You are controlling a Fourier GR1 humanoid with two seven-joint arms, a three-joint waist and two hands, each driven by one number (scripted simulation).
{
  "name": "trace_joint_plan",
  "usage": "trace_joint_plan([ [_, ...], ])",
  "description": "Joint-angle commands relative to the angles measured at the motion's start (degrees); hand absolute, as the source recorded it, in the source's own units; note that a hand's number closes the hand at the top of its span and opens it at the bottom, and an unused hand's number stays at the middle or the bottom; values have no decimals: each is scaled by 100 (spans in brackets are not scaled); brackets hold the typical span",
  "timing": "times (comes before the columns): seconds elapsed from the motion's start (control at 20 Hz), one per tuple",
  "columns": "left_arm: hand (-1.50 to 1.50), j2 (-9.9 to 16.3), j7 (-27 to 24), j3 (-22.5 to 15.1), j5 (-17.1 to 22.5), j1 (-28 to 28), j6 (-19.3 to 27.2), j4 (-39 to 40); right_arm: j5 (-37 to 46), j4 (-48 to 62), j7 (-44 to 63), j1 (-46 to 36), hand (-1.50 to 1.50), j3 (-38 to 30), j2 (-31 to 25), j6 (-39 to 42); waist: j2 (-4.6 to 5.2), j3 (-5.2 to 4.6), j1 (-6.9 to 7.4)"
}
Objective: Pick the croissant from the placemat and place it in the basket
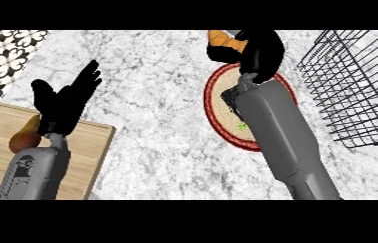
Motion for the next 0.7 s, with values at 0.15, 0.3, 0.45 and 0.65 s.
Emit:
trace_joint_plan([
  [0.15,0,-63,-47,-55,-87,-49,59,108,1389,1161,1432,-1538,150,-303,14,-889,-52,-23,-73],
  [0.3,0,-49,60,-20,-78,-152,92,139,1849,1609,1755,-2123,150,-534,13,-781,-58,-21,-119],
  [0.45,0,36,110,75,-37,-161,85,118,2267,2119,2032,-2432,150,-763,13,-757,-45,-19,-111],
  [0.65,0,47,122,54,-30,-101,59,-9,2693,2594,2199,-2959,150,-1149,-158,-703,-61,-8,-185],
])
